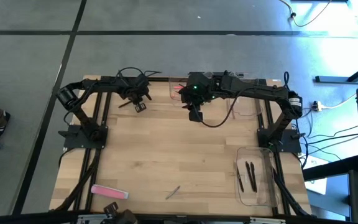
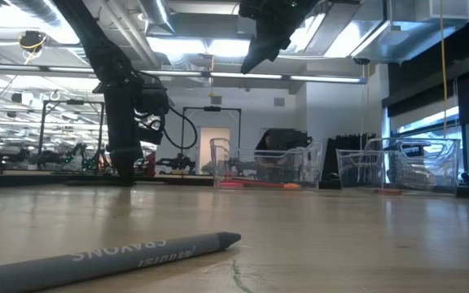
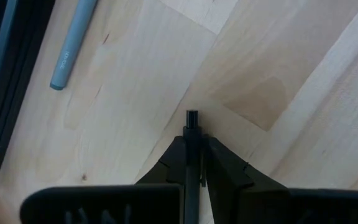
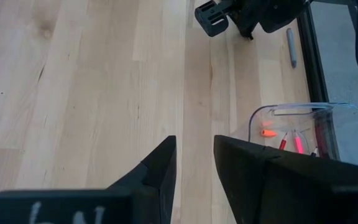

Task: Sort crayons/erasers/pens/pencils in bins
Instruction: Put the black pen into the bottom right transparent bin

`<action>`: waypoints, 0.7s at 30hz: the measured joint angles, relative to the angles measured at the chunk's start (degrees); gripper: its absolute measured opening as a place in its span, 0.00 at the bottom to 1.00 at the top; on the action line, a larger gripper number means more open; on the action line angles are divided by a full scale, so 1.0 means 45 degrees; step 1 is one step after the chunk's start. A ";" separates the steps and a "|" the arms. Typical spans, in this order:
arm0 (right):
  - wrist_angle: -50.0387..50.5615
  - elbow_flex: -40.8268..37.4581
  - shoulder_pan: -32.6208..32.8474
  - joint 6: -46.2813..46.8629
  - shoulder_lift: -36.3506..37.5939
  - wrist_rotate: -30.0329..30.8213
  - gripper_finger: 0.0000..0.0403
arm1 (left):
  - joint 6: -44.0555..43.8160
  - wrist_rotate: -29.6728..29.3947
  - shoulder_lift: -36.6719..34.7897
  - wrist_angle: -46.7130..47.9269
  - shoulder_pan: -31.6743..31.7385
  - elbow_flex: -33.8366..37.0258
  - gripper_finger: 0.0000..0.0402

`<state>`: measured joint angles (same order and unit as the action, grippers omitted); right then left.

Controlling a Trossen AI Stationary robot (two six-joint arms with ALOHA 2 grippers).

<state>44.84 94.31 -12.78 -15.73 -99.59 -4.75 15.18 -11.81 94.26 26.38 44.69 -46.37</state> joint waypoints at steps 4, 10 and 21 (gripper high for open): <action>0.0000 -0.0002 0.0000 0.0000 0.0000 0.0000 0.28 | 0.0000 0.0039 0.0000 -0.0003 0.0005 0.0000 0.06; 0.0000 -0.0002 0.0000 0.0000 0.0000 0.0000 0.28 | 0.0000 0.0084 0.0000 -0.0034 0.0005 0.0005 0.05; -0.0028 -0.0002 -0.0005 0.0034 0.0000 0.0005 0.28 | 0.0005 0.0189 0.0010 -0.0265 -0.0010 0.0010 0.05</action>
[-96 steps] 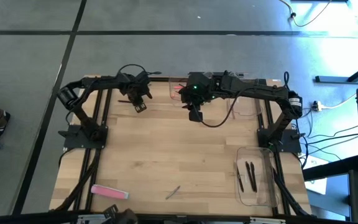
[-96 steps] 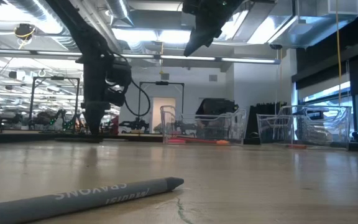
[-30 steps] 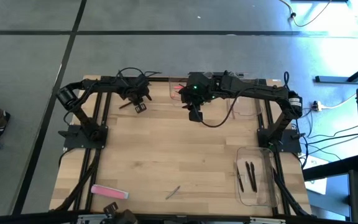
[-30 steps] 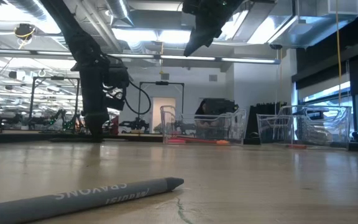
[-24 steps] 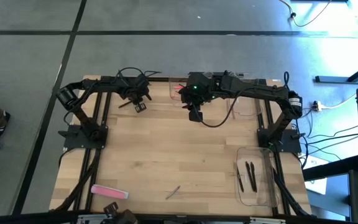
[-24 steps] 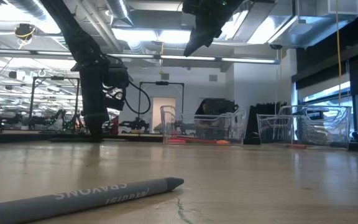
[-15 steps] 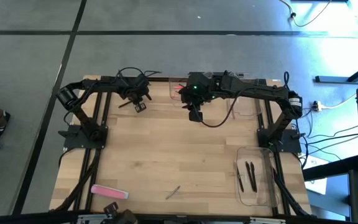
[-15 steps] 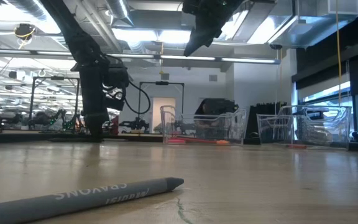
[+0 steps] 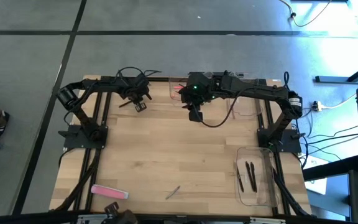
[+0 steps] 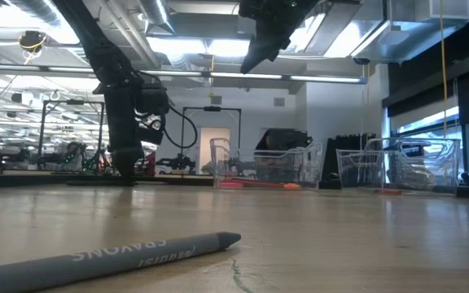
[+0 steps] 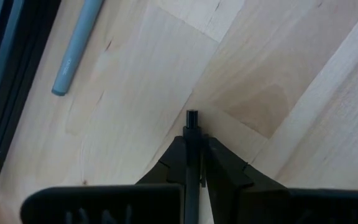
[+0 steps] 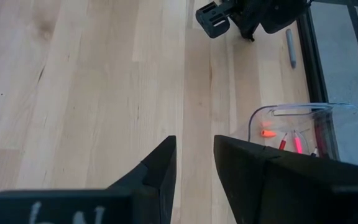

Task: Sort crayons/erasers/pens/pencils in bins
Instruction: Put the black pen into the bottom right transparent bin

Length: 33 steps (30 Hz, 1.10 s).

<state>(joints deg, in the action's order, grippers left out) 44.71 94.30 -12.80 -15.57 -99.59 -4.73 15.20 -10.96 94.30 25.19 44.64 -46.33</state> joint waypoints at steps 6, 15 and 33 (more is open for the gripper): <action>-0.0059 0.0002 0.0000 -0.0022 0.0000 0.0000 0.28 | 0.0000 -0.0073 0.0000 -0.0015 -0.0199 0.0000 0.05; -0.0054 0.0003 0.0000 -0.0024 0.0000 0.0000 0.28 | -0.0005 0.0336 -0.0036 -0.0111 -0.0456 0.0000 0.05; -0.0044 0.0000 0.0000 -0.0029 0.0000 0.0003 0.28 | 0.0029 0.2257 -0.0005 -0.0045 -0.0752 -0.0690 0.05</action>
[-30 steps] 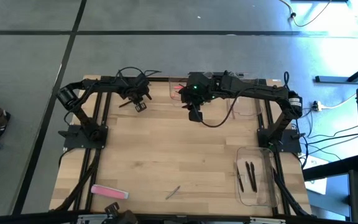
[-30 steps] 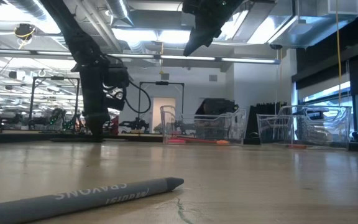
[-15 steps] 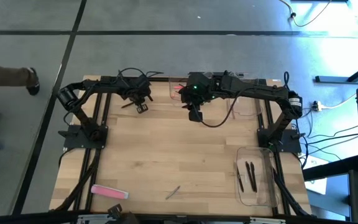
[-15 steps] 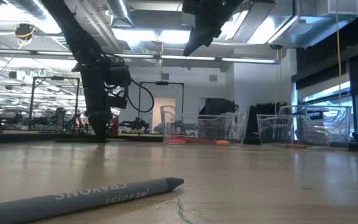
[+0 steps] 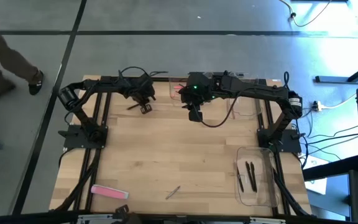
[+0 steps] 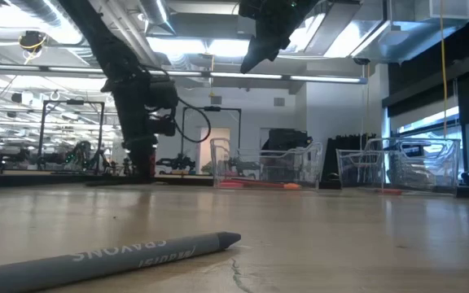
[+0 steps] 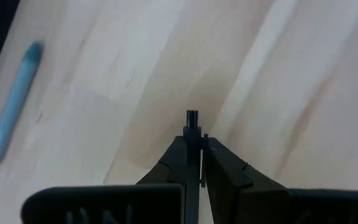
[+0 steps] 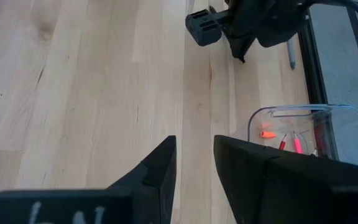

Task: Sort crayons/erasers/pens/pencils in bins
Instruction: Put the black pen into the bottom right transparent bin

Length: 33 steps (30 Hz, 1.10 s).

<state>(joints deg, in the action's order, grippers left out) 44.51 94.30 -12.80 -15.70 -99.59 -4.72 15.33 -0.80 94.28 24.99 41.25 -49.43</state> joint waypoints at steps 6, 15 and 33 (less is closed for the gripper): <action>0.0005 0.0000 0.0000 0.0000 0.0000 0.0001 0.28 | 0.0048 0.0560 -0.0010 -0.0005 -0.0416 -0.0448 0.05; 0.0067 0.0000 0.0000 0.0000 0.0000 0.0001 0.28 | 0.0063 0.0504 -0.0027 0.0059 -0.1055 -0.1213 0.05; -0.2456 -0.2649 0.0130 0.1436 0.0015 0.0002 0.28 | 0.0069 0.0446 -0.2168 0.0715 -0.1549 -0.1700 0.05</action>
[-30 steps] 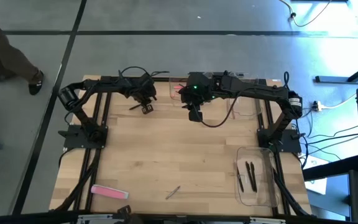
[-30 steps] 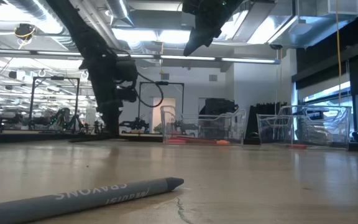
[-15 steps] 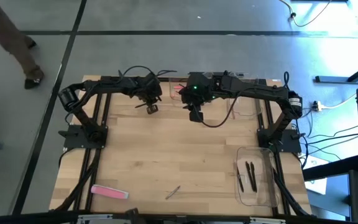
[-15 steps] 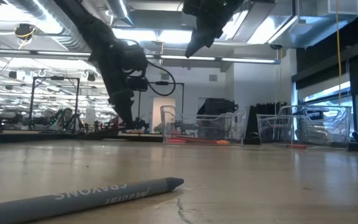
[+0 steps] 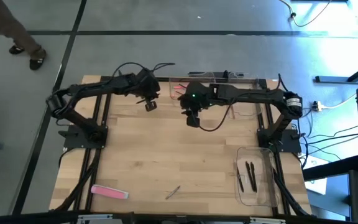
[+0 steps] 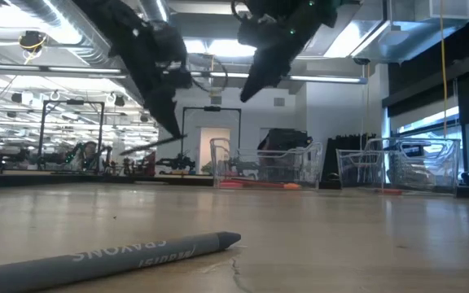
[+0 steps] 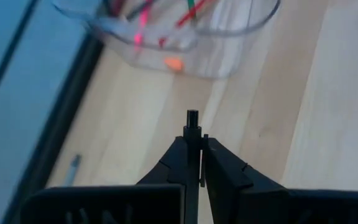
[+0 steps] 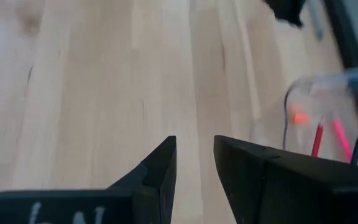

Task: Sort crayons/erasers/pens/pencils in bins
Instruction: Put the black pen into the bottom right transparent bin

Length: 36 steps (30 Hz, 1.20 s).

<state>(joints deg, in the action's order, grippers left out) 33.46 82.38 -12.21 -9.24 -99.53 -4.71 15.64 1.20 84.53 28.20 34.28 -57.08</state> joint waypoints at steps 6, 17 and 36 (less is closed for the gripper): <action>-0.3555 -0.0944 0.0035 -0.0726 0.0000 0.0007 0.28 | -0.0081 -0.0032 -0.1675 0.0009 -0.0299 -0.0010 0.05; -0.9878 -0.3452 0.0016 -0.1061 -0.0063 0.0010 0.28 | -0.0099 -0.0046 -0.4030 -0.0106 -0.1227 -0.0010 0.00; -0.9823 -0.3544 0.0092 -0.1055 -0.0068 0.0401 0.29 | -0.0058 -0.1217 -0.4152 0.0936 -0.1379 -0.0010 0.00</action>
<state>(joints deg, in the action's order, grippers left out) -10.74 66.43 -11.80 -13.99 -99.83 -2.91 15.38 -4.27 65.84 32.42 28.08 -57.12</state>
